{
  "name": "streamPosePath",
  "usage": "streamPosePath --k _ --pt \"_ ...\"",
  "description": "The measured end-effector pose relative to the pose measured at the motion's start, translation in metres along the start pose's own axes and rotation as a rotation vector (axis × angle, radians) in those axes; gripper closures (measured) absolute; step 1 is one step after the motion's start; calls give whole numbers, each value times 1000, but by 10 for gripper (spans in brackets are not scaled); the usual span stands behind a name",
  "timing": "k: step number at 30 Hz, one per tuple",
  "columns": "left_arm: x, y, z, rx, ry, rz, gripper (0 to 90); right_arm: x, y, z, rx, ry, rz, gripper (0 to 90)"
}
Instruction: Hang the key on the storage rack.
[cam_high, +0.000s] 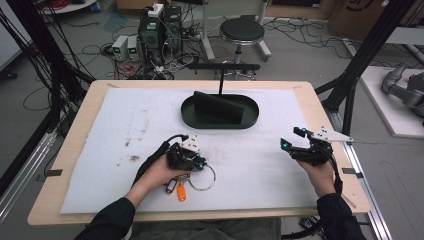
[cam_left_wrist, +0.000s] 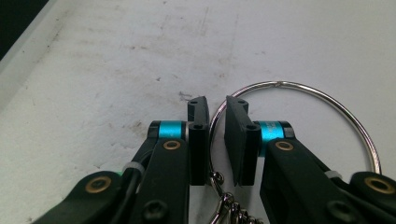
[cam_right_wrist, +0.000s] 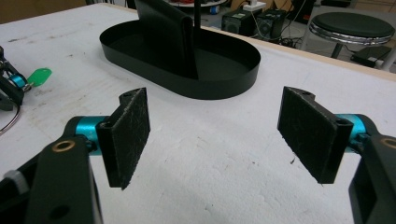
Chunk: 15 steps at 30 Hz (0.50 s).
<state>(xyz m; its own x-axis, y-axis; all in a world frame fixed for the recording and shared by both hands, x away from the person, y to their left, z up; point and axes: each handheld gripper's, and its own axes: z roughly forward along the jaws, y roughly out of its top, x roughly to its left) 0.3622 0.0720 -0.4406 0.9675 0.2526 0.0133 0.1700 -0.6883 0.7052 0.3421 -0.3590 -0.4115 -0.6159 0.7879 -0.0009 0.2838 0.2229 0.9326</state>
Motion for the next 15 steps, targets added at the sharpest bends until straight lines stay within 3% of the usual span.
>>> streamPosePath --k 6,10,15 --pt "-3 0 0 0 15 21 847 1 0 1 5 4 2 256" --pt "-2 1 -4 -14 18 12 854 1 0 2 2 4 1 256" --pt "1 1 -20 -106 46 -2 860 0 0 3 -3 3 3 256"
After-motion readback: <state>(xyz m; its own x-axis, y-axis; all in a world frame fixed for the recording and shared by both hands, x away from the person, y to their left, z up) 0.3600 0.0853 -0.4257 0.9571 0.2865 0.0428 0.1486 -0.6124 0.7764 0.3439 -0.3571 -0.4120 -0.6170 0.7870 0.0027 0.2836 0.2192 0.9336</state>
